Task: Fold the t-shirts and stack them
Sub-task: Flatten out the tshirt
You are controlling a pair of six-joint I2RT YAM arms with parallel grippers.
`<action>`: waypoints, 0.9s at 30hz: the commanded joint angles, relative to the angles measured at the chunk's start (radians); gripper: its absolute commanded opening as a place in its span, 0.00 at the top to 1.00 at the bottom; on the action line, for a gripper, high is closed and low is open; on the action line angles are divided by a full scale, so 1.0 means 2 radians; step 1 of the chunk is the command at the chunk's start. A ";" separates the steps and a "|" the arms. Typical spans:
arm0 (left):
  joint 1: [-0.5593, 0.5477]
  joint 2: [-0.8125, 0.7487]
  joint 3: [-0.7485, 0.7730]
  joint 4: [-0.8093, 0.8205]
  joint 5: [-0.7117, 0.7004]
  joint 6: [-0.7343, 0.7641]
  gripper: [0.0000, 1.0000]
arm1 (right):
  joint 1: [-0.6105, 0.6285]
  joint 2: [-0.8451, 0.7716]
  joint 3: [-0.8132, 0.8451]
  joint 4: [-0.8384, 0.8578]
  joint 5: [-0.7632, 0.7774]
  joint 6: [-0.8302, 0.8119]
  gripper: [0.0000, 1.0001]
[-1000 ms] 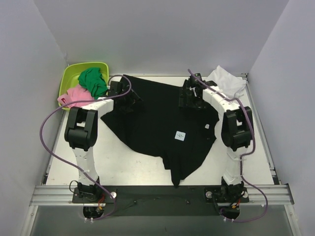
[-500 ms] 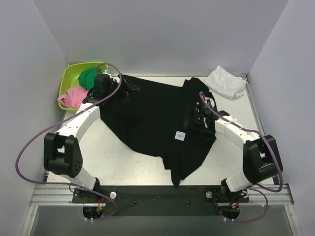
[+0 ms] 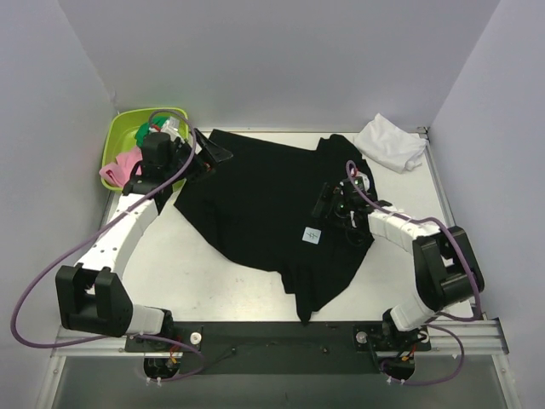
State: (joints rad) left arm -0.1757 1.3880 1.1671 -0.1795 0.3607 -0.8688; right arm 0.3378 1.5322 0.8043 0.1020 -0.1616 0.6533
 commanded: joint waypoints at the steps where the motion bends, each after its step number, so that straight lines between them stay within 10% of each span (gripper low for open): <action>1: 0.013 -0.024 -0.012 -0.013 0.014 0.025 0.02 | -0.010 0.048 0.005 0.020 0.002 0.014 0.00; 14: 0.050 -0.060 -0.047 -0.040 0.028 0.053 0.03 | -0.035 0.158 0.087 -0.006 -0.010 -0.006 0.00; 27: 0.046 -0.088 -0.093 -0.055 0.010 0.072 0.03 | -0.082 0.291 0.346 -0.181 -0.014 -0.060 0.00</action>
State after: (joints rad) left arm -0.0757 1.2655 1.0084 -0.2749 0.3969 -0.7609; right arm 0.2207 2.0350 1.3872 -0.0772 -0.2081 0.5995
